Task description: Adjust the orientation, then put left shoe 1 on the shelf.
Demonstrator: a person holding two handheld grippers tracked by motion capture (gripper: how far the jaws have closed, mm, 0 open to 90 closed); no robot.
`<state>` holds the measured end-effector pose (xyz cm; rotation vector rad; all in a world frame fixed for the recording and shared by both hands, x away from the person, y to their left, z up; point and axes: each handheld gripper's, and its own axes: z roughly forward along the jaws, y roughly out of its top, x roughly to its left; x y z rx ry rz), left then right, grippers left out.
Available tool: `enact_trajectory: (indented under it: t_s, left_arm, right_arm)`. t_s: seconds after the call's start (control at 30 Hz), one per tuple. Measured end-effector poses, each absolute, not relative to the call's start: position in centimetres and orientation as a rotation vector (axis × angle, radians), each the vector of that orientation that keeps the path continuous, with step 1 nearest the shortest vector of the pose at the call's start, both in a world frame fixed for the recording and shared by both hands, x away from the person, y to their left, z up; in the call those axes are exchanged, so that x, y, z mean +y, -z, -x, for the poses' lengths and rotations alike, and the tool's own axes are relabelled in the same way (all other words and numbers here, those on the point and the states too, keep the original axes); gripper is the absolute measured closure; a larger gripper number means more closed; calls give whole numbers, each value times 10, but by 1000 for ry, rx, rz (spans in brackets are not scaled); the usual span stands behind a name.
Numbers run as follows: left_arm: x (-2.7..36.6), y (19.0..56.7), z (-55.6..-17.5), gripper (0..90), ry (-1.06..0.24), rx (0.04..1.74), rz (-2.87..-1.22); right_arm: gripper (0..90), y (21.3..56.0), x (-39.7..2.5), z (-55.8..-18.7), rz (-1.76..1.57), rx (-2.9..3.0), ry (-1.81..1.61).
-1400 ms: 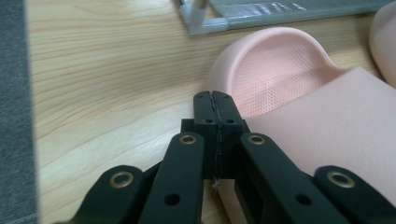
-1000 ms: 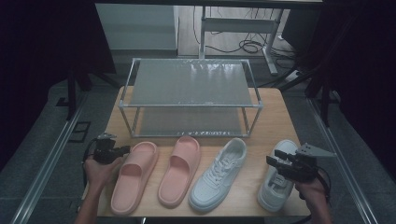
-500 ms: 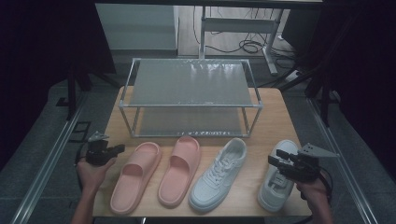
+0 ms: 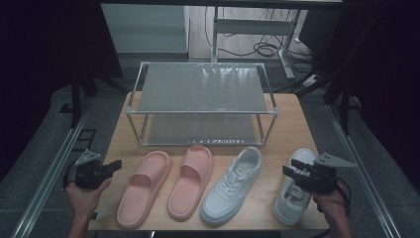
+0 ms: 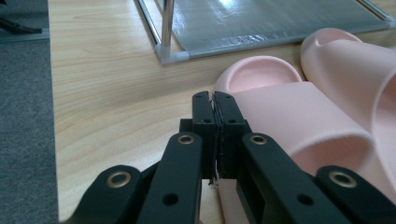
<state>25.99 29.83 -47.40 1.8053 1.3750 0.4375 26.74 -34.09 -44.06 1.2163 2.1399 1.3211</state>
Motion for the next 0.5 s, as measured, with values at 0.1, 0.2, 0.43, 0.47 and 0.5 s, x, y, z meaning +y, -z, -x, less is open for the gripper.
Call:
enact_trajectory:
  t_s: [0.1,0.2,0.43,0.47,0.5]
  left_arm:
    - [297,473,-254,877,-437,1364,-1801]
    - [293,470,-246,875,-436,1341,-1793]
    - [278,464,-228,820,-421,1269,-1817]
    - [278,464,-228,800,-421,1269,-1817]
    - [274,464,-224,800,-414,1257,-1820]
  right_arm:
    - [503,441,-340,-267,-1216,2142,-1320]
    - [502,440,-339,-267,-1209,2144,-1322]
    - [502,440,-340,-266,-1211,2135,-1324]
    - [502,440,-340,-266,-1211,2135,-1324]
    - [502,440,-340,-266,-1213,2136,-1323]
